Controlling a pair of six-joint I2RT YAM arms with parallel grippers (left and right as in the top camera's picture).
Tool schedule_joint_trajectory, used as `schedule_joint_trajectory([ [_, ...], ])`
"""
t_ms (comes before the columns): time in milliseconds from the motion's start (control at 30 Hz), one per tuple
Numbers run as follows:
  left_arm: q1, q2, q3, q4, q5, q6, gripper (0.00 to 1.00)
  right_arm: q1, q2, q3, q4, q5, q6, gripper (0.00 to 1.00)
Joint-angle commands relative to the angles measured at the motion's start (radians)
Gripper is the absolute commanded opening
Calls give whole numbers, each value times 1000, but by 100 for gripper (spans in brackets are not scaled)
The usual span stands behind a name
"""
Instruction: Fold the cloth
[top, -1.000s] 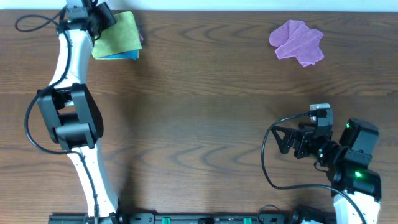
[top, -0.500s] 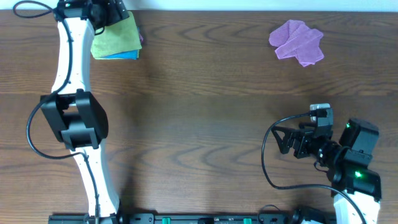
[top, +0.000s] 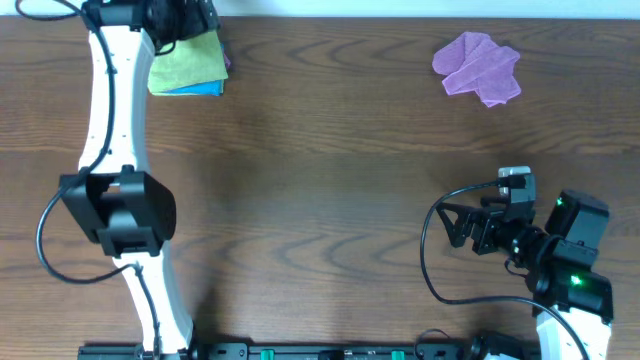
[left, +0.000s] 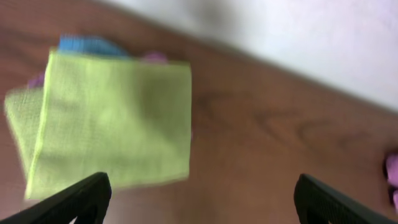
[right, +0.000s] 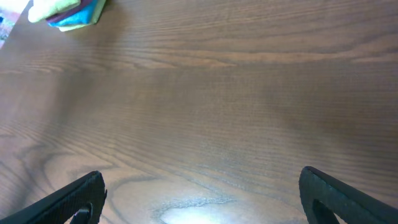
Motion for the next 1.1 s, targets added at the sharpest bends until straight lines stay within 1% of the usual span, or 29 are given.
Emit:
schedule_joint_trajectory([
  [0, -8, -72, 27, -93, 13, 66, 96, -5, 0, -5, -1, -11, 11, 99],
  [33, -8, -90, 27, -153, 11, 90, 96, -5, 0, -5, -1, -10, 11, 99],
  [200, -8, -126, 25, -296, 5, 147, 95, -5, 0, -5, -1, -11, 11, 99],
  [333, -29, -158, 0, -336, -25, 158, 95, -5, 0, -5, -1, -10, 11, 99],
  [433, -63, -191, -27, -328, -75, 156, 95, -5, 0, -5, -1, -10, 11, 99],
  [500, -85, -222, -66, -308, -109, 151, 95, -5, 0, -5, -1, -11, 11, 99],
  [600, -119, -294, -181, -241, -150, 120, 95, -5, 0, -5, -1, -11, 11, 99],
  [867, -147, -575, -650, 50, -153, 103, 95, -5, 0, -5, -1, -11, 11, 99],
  [1067, -145, -808, -947, 158, -177, 104, 95, -5, 0, -5, -1, -10, 11, 99],
])
